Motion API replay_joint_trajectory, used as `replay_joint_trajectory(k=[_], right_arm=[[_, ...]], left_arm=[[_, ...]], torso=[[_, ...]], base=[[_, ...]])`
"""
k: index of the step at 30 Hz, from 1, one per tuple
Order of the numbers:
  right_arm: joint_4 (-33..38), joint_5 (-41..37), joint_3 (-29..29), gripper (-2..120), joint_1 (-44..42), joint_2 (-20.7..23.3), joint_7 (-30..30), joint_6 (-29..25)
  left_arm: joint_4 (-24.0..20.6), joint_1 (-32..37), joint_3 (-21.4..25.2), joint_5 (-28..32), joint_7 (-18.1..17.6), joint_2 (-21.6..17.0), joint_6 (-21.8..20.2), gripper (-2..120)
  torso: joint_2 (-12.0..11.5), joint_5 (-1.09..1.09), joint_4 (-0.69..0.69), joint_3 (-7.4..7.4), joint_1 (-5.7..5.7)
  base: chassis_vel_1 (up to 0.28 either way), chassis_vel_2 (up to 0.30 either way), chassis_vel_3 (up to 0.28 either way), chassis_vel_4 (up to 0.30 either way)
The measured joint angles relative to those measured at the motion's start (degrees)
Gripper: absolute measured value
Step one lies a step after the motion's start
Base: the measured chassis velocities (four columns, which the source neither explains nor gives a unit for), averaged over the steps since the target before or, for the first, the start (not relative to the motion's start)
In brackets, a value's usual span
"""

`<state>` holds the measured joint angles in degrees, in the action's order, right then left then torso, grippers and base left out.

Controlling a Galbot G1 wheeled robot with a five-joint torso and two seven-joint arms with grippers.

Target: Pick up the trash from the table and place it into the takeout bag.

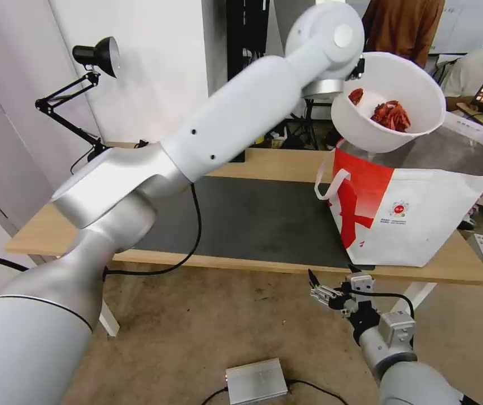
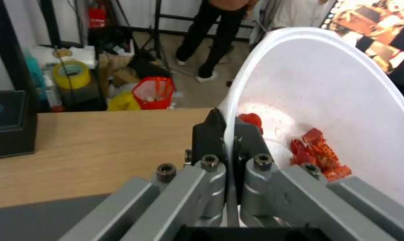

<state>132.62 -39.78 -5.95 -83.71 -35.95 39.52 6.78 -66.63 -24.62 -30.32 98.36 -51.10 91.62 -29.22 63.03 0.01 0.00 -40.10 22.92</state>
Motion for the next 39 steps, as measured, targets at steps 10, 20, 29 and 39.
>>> replay_joint_trajectory(k=[10,20,29,39], right_arm=[[0.0,0.0,0.0,100,0.0,0.0,0.0,0.0],[0.0,0.0,0.0,100,0.0,0.0,0.0,0.0],[0.0,0.0,0.0,100,0.0,0.0,0.0,0.0],[0.0,0.0,0.0,100,0.0,0.0,0.0,0.0]], left_arm=[[0.23,2.94,-2.41,-3.71,1.58,-0.15,0.11,0],[-0.6,4.41,-4.1,-7.07,2.58,-0.27,0.2,0],[-2.0,4.56,-5.4,-9.55,3.3,-0.31,0.27,0],[-3.81,4.47,-6.38,-11.27,4.36,-0.34,0.92,0]], torso=[[0.0,-0.01,0.0,0.0,0.0],[0.0,-0.01,0.0,0.0,0.0],[0.0,-0.01,0.0,0.0,0.0],[0.0,-0.01,-0.01,0.0,0.0]], base=[[0.0,0.0,0.0,0.0],[0.0,0.0,0.0,0.0],[0.0,0.0,0.0,0.0],[0.0,0.0,0.0,0.0]])
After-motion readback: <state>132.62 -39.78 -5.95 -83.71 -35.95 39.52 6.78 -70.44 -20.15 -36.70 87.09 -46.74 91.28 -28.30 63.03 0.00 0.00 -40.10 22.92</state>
